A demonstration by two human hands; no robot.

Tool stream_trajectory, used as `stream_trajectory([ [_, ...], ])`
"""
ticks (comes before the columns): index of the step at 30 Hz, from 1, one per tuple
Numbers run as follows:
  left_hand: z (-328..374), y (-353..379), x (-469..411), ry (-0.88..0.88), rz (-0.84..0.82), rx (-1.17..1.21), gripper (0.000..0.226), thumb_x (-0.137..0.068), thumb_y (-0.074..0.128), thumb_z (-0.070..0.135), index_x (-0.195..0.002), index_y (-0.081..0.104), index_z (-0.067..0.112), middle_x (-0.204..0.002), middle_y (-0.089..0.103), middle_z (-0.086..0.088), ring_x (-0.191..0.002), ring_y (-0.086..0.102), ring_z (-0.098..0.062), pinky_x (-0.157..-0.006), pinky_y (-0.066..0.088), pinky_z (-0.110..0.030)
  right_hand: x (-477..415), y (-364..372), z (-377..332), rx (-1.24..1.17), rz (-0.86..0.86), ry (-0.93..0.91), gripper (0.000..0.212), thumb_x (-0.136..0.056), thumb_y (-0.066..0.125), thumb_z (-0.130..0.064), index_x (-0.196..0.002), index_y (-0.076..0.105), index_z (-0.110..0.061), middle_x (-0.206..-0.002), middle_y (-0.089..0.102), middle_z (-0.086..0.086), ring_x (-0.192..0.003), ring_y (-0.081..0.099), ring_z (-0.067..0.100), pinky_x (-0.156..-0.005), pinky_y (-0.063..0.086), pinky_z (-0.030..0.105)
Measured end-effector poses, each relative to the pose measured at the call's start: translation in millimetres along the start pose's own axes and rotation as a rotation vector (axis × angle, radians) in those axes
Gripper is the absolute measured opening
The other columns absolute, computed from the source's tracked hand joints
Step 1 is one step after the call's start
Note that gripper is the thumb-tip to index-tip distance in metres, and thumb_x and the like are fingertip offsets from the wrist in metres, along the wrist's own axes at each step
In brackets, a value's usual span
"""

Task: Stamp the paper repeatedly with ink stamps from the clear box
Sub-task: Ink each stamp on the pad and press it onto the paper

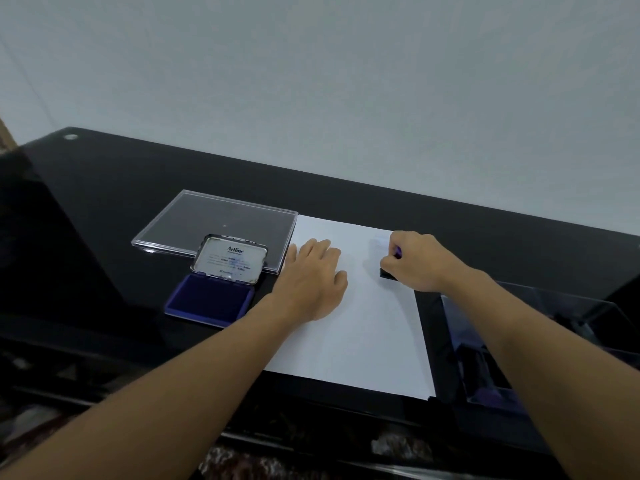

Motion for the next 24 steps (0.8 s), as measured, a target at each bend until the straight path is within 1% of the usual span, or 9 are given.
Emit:
stream_trajectory([
  [5, 1, -1, 2, 0.014, 0.006, -0.002, 0.056, -0.089, 0.024, 0.035, -0.133, 0.048, 0.010, -0.144, 0.042, -0.004, -0.131, 0.032, -0.022, -0.115, 0.019, -0.047, -3, 1, -3, 0.015, -0.002, -0.007, 0.015, -0.093, 0.057, -0.026, -0.083, 0.049, -0.017, -0.086, 0.059, 0.005, -0.067, 0.052, 0.020, -0.059, 0.042, 0.031],
  [8, 1, -1, 3, 0.019, 0.005, -0.003, 0.050, -0.093, 0.027, 0.034, -0.134, 0.047, 0.011, -0.146, 0.040, -0.004, -0.132, 0.031, -0.021, -0.117, 0.017, -0.048, -6, 8, 0, 0.027, -0.001, 0.008, 0.014, -0.092, 0.055, -0.028, -0.086, 0.050, -0.016, -0.089, 0.059, 0.007, -0.069, 0.053, 0.022, -0.059, 0.043, 0.034],
  [11, 1, 0, 3, 0.017, 0.013, 0.006, 0.043, -0.098, 0.034, 0.030, -0.136, 0.045, 0.012, -0.148, 0.038, -0.003, -0.136, 0.028, -0.021, -0.119, 0.014, -0.048, -4, 14, 2, 0.013, 0.066, 0.025, 0.016, -0.090, 0.052, -0.026, -0.085, 0.045, -0.012, -0.085, 0.058, 0.010, -0.067, 0.048, 0.023, -0.055, 0.039, 0.033],
  [13, 2, -1, 4, 0.014, 0.029, -0.004, 0.042, -0.098, 0.035, 0.029, -0.135, 0.046, 0.012, -0.148, 0.038, -0.003, -0.135, 0.028, -0.021, -0.118, 0.014, -0.048, -2, 15, 3, -0.016, 0.113, 0.030, 0.018, -0.090, 0.051, -0.024, -0.082, 0.041, -0.012, -0.079, 0.057, 0.011, -0.064, 0.044, 0.023, -0.054, 0.036, 0.034],
  [16, 2, 0, 4, 0.000, 0.023, 0.003, 0.043, -0.099, 0.035, 0.030, -0.137, 0.044, 0.014, -0.151, 0.035, -0.002, -0.138, 0.024, -0.020, -0.119, 0.011, -0.046, 0, 14, 4, -0.028, 0.170, 0.049, 0.019, -0.089, 0.052, -0.023, -0.080, 0.039, -0.013, -0.078, 0.058, 0.012, -0.063, 0.042, 0.023, -0.054, 0.035, 0.034],
  [20, 2, 1, 3, -0.011, 0.014, -0.003, 0.044, -0.099, 0.033, 0.031, -0.138, 0.042, 0.015, -0.154, 0.031, -0.001, -0.141, 0.020, -0.019, -0.120, 0.009, -0.047, 2, 14, 4, -0.005, 0.209, 0.087, 0.021, -0.090, 0.051, -0.021, -0.078, 0.035, -0.015, -0.074, 0.052, 0.008, -0.060, 0.041, 0.022, -0.051, 0.033, 0.031],
  [24, 1, 1, 3, -0.014, 0.012, -0.003, 0.044, -0.099, 0.033, 0.031, -0.139, 0.043, 0.015, -0.155, 0.031, -0.001, -0.142, 0.019, -0.019, -0.121, 0.009, -0.046, -1, 15, 5, -0.016, 0.221, 0.102, 0.024, -0.090, 0.051, -0.021, -0.075, 0.033, -0.016, -0.075, 0.053, 0.008, -0.061, 0.043, 0.023, -0.051, 0.033, 0.031],
])
Point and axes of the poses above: each hand's wrist, its own x-axis away from the middle knuckle, its own y-axis out of the palm, z = x × y, the point moved 9 cm from there along -x, towards the middle knuckle
